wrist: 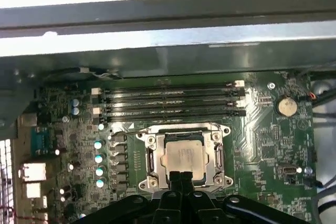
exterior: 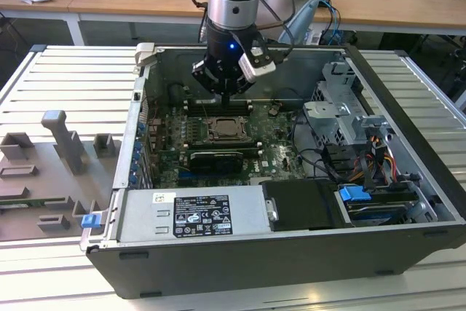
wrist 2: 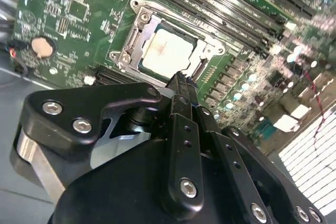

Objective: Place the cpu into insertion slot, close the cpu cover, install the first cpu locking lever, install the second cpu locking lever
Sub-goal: 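Install the first cpu locking lever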

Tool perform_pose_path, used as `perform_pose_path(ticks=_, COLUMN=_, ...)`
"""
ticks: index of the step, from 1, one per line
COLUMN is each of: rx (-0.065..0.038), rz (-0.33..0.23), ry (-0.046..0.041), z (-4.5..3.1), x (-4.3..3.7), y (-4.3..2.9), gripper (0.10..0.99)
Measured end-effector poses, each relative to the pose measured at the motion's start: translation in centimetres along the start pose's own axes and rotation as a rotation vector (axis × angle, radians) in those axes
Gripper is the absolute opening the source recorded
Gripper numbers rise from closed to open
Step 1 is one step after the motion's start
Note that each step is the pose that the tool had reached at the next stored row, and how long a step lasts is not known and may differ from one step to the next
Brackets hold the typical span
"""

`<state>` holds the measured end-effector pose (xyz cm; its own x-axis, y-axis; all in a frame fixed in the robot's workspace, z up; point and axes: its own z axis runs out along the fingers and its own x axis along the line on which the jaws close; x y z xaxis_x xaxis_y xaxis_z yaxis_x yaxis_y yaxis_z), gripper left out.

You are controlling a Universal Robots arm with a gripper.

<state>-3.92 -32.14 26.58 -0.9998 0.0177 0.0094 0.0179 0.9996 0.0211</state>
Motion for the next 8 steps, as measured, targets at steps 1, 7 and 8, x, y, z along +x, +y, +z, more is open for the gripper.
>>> perform_pose_path(ticks=1, rx=0.0, rz=-0.029, ry=0.0006, z=0.0, x=0.0, y=0.0, gripper=0.106)
perform_pose_path(ticks=7, rx=0.002, rz=-0.178, ry=0.0036, z=0.01, x=0.0, y=0.0, gripper=0.106)
perform_pose_path(ticks=8, rx=0.002, rz=-0.191, ry=0.0039, z=0.01, x=0.0, y=0.0, gripper=0.106)
